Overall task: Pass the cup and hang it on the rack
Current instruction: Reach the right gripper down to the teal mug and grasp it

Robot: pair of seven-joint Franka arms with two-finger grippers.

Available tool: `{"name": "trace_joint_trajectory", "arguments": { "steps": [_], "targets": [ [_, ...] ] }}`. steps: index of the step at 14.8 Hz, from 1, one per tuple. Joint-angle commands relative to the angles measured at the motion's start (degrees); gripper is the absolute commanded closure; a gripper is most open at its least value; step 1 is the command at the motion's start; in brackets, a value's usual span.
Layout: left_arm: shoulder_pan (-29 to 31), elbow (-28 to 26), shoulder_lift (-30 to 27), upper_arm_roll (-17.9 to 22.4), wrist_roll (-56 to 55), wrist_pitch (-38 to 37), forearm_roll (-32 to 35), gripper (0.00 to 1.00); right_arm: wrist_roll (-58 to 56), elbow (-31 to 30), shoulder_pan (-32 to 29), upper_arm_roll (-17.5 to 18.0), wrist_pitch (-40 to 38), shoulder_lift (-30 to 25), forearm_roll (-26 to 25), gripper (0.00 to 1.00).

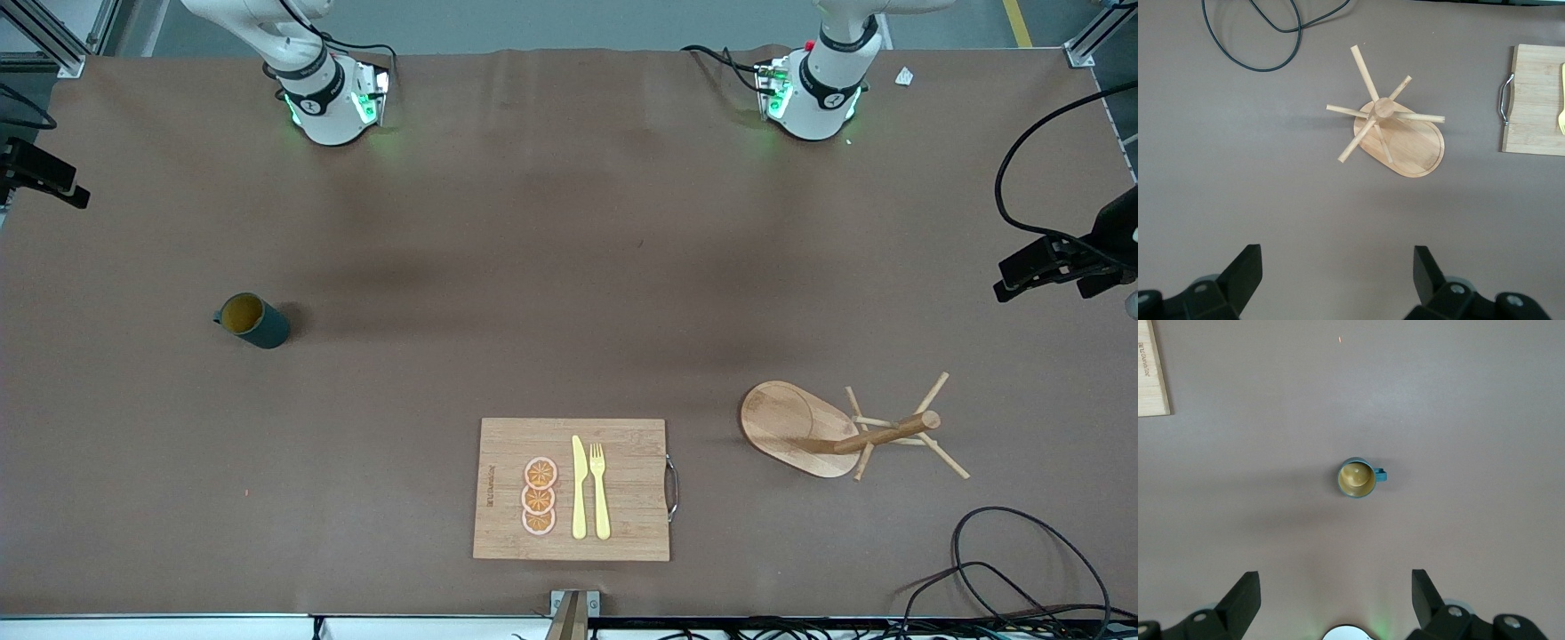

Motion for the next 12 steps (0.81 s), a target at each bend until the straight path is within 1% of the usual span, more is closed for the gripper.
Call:
{"name": "trace_joint_trajectory", "arguments": {
  "steps": [1,9,11,12],
  "targets": [
    [-0.3,0.4,0.0,-0.2,0.8,-0.8,1.1,0.0,1.2,-1.6,0.3,0.0,0.7,-1.5,-0.1,0.0],
    [-0.4,0.6,0.0,-0.1,0.5,-0.9,1.1,0.0,1.8,-0.6,0.4,-0.2,0.3,-0.7,-0.4,0.0],
    [-0.4,0.6,0.0,-0.1,0.5,-0.9,1.2,0.0,1.5,-0.6,0.2,-0.2,1.0,0.8,0.1,0.0],
    [-0.5,0.6,0.0,-0.1,0.5,-0.9,1.8,0.0,1.5,-0.6,0.4,-0.2,2.0,3.3,0.5,0.0]
  ]
}}
